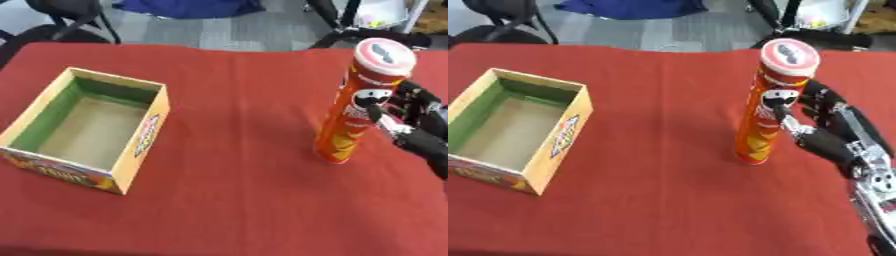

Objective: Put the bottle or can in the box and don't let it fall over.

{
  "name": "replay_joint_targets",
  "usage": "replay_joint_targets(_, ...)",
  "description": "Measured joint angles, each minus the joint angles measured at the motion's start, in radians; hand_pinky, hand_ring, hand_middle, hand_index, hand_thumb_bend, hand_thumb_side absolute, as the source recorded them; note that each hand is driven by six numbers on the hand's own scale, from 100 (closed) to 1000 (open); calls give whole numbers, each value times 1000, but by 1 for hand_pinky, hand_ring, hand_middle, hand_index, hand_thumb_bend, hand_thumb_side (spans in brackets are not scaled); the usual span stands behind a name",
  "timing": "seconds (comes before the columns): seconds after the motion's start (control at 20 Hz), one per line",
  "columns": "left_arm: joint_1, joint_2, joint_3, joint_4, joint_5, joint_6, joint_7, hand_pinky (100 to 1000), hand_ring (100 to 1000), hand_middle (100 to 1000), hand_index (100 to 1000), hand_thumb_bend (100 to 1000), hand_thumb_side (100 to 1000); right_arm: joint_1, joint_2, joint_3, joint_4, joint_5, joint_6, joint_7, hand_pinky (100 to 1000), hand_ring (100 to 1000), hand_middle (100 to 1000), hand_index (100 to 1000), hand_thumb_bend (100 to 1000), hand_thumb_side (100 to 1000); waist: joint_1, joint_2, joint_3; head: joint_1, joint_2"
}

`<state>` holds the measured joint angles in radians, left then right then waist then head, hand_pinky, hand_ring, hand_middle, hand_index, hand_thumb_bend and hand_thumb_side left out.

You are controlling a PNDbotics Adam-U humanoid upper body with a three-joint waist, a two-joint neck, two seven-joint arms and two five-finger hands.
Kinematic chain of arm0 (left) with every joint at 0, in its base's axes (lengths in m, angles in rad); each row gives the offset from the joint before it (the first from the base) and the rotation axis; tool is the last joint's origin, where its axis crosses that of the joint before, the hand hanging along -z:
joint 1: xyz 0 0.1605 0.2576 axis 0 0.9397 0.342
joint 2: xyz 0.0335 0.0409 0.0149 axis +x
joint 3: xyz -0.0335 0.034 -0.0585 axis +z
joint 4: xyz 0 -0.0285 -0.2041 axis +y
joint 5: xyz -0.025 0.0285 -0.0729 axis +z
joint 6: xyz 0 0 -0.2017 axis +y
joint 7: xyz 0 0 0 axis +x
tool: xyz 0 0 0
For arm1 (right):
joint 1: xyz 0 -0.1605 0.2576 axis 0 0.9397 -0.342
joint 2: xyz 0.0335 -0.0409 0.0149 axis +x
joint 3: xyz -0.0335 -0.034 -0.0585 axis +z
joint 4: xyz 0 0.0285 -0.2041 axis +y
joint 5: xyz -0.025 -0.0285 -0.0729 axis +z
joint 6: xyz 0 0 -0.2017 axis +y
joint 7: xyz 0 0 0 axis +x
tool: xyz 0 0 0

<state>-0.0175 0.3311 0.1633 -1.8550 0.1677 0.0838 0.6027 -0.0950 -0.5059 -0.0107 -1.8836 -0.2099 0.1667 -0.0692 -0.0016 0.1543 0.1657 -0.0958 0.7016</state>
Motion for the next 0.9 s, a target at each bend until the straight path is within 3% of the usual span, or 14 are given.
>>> replay_joint_targets(0.9, -4, -7, 0, 0, 1, -2, -3, 706, 826, 686, 694, 909, 832, -51, -9, 18, 40, -1, 19, 16, 1000, 970, 883, 953, 297, 341, 0, 6, 7, -24, -11)
